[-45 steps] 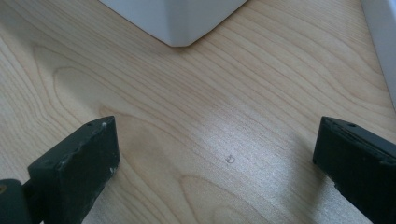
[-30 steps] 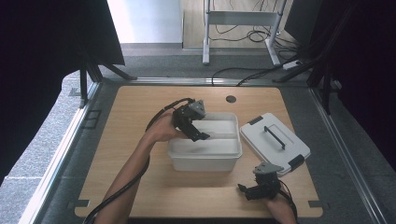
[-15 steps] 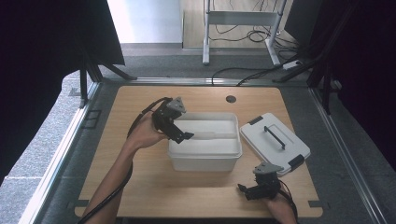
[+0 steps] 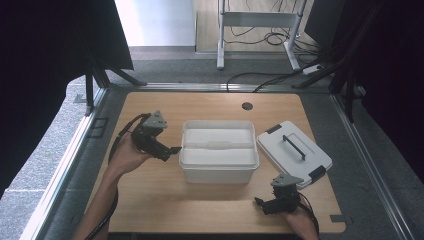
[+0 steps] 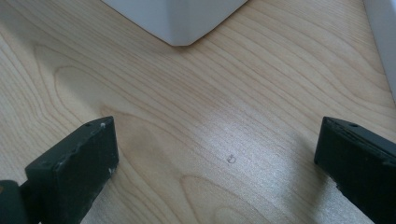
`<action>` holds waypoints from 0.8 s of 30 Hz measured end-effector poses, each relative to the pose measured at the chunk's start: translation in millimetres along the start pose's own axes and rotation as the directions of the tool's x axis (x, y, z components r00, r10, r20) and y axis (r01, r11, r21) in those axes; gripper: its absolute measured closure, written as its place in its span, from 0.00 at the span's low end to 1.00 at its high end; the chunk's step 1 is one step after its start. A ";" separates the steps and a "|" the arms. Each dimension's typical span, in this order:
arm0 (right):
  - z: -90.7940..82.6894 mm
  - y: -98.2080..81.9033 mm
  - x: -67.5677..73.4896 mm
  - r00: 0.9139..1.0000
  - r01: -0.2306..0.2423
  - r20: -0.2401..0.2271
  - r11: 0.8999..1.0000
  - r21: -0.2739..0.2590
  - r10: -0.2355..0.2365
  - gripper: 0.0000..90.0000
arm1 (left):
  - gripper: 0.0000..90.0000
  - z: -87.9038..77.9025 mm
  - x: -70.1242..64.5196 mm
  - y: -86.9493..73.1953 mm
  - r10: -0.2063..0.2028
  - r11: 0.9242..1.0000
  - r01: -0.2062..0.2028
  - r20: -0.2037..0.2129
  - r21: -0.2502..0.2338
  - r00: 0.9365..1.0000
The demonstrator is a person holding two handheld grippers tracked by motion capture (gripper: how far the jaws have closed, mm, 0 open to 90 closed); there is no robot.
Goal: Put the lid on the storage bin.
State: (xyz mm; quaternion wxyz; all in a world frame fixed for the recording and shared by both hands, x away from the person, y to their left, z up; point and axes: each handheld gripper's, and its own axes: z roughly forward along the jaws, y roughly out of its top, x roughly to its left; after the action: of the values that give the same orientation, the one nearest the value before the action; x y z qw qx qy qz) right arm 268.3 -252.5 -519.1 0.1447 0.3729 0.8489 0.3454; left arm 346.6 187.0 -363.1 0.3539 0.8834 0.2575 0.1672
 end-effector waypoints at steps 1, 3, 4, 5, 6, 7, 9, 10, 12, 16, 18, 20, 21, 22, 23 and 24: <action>-0.1 0.3 0.1 1.000 -0.002 -0.002 1.000 0.003 0.002 0.00 | 0.00 -1.7 -0.2 -7.3 -0.006 1.000 0.006 -0.014 0.003 1.000; -0.3 1.6 0.1 1.000 -0.003 -0.004 1.000 0.012 0.003 0.01 | 0.00 -3.1 -0.7 -17.5 -0.015 1.000 0.015 -0.028 0.007 0.999; -0.4 2.4 0.0 1.000 -0.001 -0.004 1.000 0.014 0.001 0.02 | 0.00 -3.7 -1.2 -23.3 -0.025 1.000 0.025 -0.034 0.005 0.999; -0.6 3.2 -0.1 1.000 -0.002 -0.012 1.000 0.011 0.002 0.03 | 0.00 -3.9 -1.8 -30.5 -0.039 0.999 0.039 -0.036 0.004 0.999; -1.7 4.7 -0.3 1.000 -0.005 -0.024 1.000 0.012 0.005 0.03 | 0.00 -3.7 -2.3 -34.8 -0.045 0.999 0.046 -0.040 0.006 0.998; -2.3 5.8 0.0 1.000 -0.006 -0.027 1.000 0.008 0.006 0.03 | 0.00 -3.4 -3.1 -40.4 -0.051 0.999 0.051 -0.051 0.011 0.997; -5.9 9.9 -0.3 0.999 0.000 -0.033 1.000 0.008 0.000 0.04 | 0.00 -1.4 -4.9 -52.6 -0.072 0.997 0.073 -0.059 0.013 0.996; -7.7 12.0 -0.7 0.999 0.001 -0.037 1.000 0.005 0.000 0.05 | 0.00 0.1 -5.9 -57.9 -0.082 0.996 0.083 -0.058 0.013 0.995; -11.7 16.2 -2.2 0.999 0.005 -0.041 1.000 0.006 -0.004 0.07 | 0.00 3.2 -8.2 -66.6 -0.092 0.995 0.094 -0.063 0.018 0.994; -21.5 27.9 -8.5 0.999 0.011 -0.049 1.000 0.010 -0.010 0.09 | 0.00 12.1 -15.0 -85.1 -0.116 0.993 0.118 -0.080 0.023 0.990; -25.5 34.4 -13.9 0.999 0.007 -0.054 1.000 0.006 -0.007 0.09 | 0.00 17.3 -18.7 -93.8 -0.129 0.991 0.132 -0.089 0.027 0.988; -29.0 41.0 -20.1 0.999 0.005 -0.050 1.000 0.003 -0.004 0.09 | 0.00 23.7 -23.2 -103.8 -0.150 0.988 0.153 -0.090 0.025 0.984; -31.0 44.9 -23.7 0.999 0.001 -0.052 1.000 0.003 -0.001 0.10 | 0.00 25.6 -24.5 -107.1 -0.158 0.987 0.161 -0.093 0.024 0.983; -32.1 47.3 -25.7 0.999 0.000 -0.050 1.000 0.002 0.001 0.10 | 0.00 28.1 -26.1 -111.4 -0.167 0.985 0.170 -0.094 0.023 0.981; -33.7 50.6 -28.4 0.999 0.001 -0.044 1.000 0.001 -0.001 0.10 | 0.00 31.2 -27.7 -116.6 -0.179 0.983 0.181 -0.092 0.020 0.980; -36.0 54.8 -31.8 0.999 0.004 -0.041 1.000 0.004 -0.004 0.11 | 0.00 32.9 -28.7 -119.6 -0.185 0.982 0.188 -0.091 0.019 0.978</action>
State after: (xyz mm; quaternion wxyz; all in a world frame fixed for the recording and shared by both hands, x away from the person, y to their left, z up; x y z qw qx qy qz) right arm 301.1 -266.5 -455.5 0.1270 0.3643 0.8532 0.3509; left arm 298.8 226.6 -474.3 0.3440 0.8518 0.3571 0.1689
